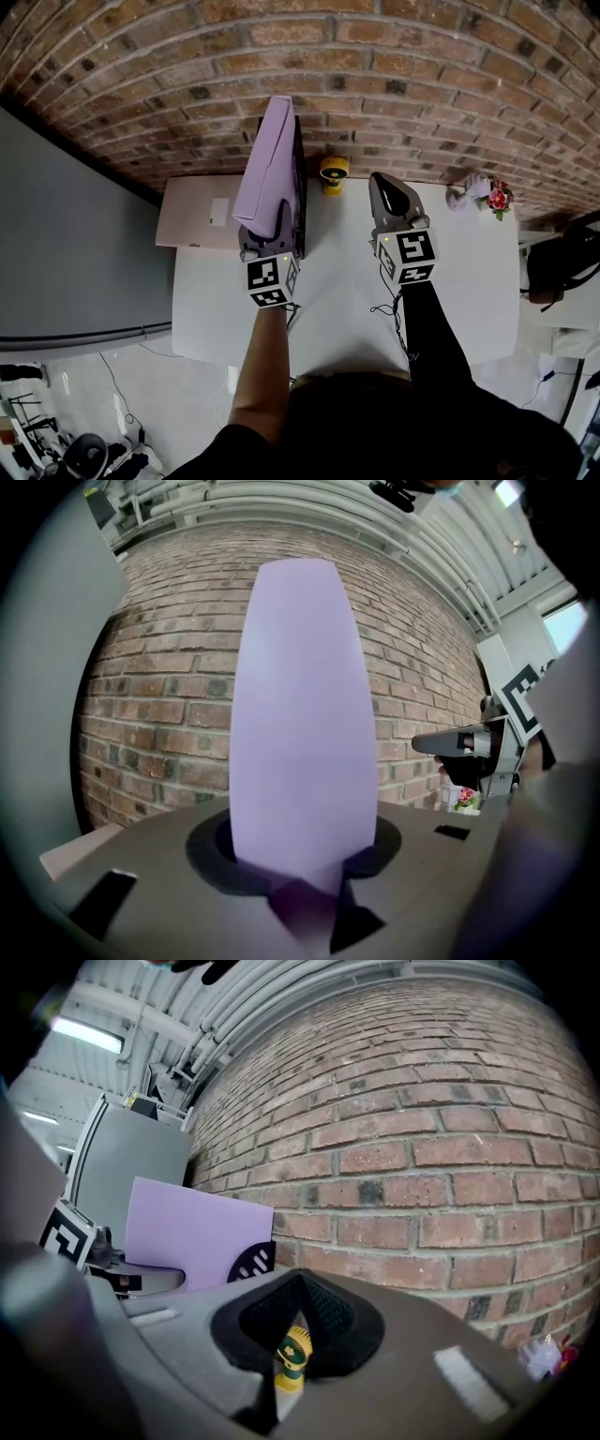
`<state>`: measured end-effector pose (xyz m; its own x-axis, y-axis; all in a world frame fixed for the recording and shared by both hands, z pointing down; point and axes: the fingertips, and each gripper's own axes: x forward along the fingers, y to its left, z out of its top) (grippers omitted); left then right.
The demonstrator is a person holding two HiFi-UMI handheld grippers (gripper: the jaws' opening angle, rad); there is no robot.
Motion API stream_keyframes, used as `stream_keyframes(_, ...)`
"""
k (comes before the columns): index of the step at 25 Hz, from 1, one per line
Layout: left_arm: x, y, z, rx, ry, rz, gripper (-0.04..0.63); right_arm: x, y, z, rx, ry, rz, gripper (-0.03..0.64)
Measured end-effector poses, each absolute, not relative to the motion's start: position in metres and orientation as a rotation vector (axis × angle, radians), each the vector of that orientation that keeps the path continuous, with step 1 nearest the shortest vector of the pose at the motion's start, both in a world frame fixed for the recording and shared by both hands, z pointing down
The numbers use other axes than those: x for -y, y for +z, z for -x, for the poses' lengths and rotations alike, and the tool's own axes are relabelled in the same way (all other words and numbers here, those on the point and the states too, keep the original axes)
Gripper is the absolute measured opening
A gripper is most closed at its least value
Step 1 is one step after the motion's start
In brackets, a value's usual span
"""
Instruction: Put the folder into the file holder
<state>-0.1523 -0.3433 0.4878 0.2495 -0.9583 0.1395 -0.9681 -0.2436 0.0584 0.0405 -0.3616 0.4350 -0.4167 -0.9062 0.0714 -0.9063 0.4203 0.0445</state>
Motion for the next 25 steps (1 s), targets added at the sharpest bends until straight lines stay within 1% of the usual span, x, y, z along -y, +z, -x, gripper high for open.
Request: stream_keyframes(25, 0.340, 0.525, 0.151, 1.814, 0.213, -2.334, 0.150, 0.361, 0.442, -0.033, 2.576, 0.020, -1.619, 0.000)
